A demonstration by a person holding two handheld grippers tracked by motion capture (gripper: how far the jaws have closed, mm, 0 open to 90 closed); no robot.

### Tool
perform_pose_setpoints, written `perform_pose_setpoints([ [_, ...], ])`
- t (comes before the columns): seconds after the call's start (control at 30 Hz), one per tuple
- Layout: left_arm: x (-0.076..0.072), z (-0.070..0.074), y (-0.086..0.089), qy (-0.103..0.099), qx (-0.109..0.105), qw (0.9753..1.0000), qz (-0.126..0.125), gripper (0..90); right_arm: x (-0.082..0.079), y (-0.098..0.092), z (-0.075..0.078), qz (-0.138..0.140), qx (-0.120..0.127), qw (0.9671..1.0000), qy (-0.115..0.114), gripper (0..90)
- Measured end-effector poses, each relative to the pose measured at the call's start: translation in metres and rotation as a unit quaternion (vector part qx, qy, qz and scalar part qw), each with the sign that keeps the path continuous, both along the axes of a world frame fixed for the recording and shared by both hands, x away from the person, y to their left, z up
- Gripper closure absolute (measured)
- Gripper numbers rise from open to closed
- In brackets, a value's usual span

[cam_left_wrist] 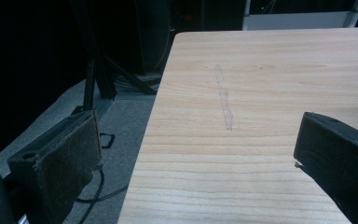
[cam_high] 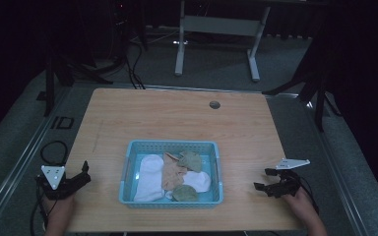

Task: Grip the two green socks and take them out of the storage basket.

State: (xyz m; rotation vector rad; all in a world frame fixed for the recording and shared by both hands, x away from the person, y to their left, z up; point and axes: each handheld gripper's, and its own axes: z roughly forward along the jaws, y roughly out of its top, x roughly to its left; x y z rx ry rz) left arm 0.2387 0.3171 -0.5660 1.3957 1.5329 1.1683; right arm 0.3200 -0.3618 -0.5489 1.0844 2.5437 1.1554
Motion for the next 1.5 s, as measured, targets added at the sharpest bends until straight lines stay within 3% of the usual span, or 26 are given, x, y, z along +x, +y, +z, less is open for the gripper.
perform_pose_setpoints([
  [0.13, 0.0, 0.0, 0.0, 0.0, -0.001, 1.0, 0.0, 0.4, 0.0, 0.007, 0.005, 0.022, -0.005, 0.9997, 0.006, 12.8],
  [0.33, 0.0, 0.0, 0.0, 0.0, 0.0, 1.0, 0.0, 0.4, 0.0, 0.014, 0.014, 0.051, -0.01, 0.9986, -0.006, 12.9],
  [0.57, 0.0, 0.0, 0.0, 0.0, 0.0, 1.0, 0.0, 0.4, -0.001, 0.023, 0.022, 0.083, -0.04, 0.9957, -0.004, 13.0],
  [0.7, 0.0, 0.0, 0.0, 0.0, 0.0, 1.0, 0.0, 0.4, -0.002, 0.027, 0.025, 0.09, -0.049, 0.9948, -0.001, 12.6],
  [0.83, 0.0, 0.0, 0.0, 0.001, 0.002, 1.0, -0.001, 0.3, -0.002, 0.03, 0.028, 0.082, -0.076, 0.9937, -0.003, 11.8],
  [1.0, 0.0, 0.0, 0.0, 0.0, 0.0, 1.0, 0.0, 0.4, 0.0, 0.035, 0.033, 0.087, -0.078, 0.9932, 0.0, 12.0],
  [1.5, 0.0, 0.0, 0.0, 0.001, 0.0, 1.0, -0.001, 0.4, -0.003, 0.059, 0.063, 0.15, -0.091, 0.9844, -0.014, 13.4],
])
